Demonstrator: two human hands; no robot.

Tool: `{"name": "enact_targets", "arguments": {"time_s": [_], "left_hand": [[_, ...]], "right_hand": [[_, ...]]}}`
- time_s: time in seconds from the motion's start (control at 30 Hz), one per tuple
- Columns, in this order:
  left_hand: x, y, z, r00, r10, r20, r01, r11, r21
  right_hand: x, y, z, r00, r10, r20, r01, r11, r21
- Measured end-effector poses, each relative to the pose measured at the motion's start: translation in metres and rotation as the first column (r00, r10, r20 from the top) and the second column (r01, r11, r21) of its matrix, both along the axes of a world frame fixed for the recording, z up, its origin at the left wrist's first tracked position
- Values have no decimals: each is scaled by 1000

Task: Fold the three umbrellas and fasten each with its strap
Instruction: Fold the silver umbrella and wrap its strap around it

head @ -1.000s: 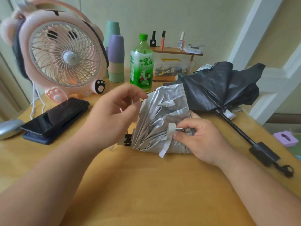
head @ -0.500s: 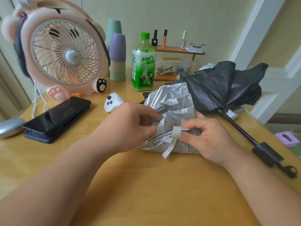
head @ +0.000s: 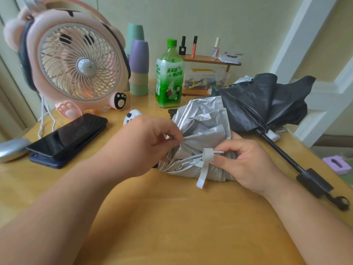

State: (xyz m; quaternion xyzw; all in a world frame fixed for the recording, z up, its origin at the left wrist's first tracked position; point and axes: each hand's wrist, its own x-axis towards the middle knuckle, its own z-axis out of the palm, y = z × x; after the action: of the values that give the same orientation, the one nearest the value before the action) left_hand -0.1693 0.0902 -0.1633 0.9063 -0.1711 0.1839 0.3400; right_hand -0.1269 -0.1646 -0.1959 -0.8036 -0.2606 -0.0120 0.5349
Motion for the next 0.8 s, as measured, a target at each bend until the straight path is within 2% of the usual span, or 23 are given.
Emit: {"name": "enact_targets", "arguments": {"time_s": [0.07,0.13,0.2,0.27,0.33,0.4,0.5,0.63,0.7,0.8], "left_hand": [[-3,-5,0,990,16,139,-19,1000,15],[-3,-10,1,964,48,261,-31,997,-71],[-4,-10,6,965,90,248,-34,974,-223],[-8,-10,10,991,59,116,-29,969,-247],[-12,-10,9,1000,28,-9,-29,992,-126],[-13,-12,9,996,67,56,-68,998,17],[-15,-16,14,976,67,207,-89,991,100],[-12,-22,7,991,57,123,-81,978,193],[-8,-28,4,991,53,126,-69,990,120],[-5,-38,4,994,77,83,-68,992,-104]], "right_hand": [[0,-1,0,1000,-8,4,8,1000,-4],[1,-1,-1,1000,-3,3,3,1000,3],[1,-1,-2,1000,7,6,-7,1000,18],[1,-1,-2,1000,5,7,-6,999,37],[2,-1,-3,1000,9,10,-9,999,49],[2,-1,-4,1000,12,17,-12,999,52],[3,-2,-4,1000,12,18,-12,999,45],[3,0,-4,1000,14,19,-15,999,42],[2,-1,-4,1000,9,16,-10,999,46],[3,-2,-4,1000,-11,7,10,998,63]]}}
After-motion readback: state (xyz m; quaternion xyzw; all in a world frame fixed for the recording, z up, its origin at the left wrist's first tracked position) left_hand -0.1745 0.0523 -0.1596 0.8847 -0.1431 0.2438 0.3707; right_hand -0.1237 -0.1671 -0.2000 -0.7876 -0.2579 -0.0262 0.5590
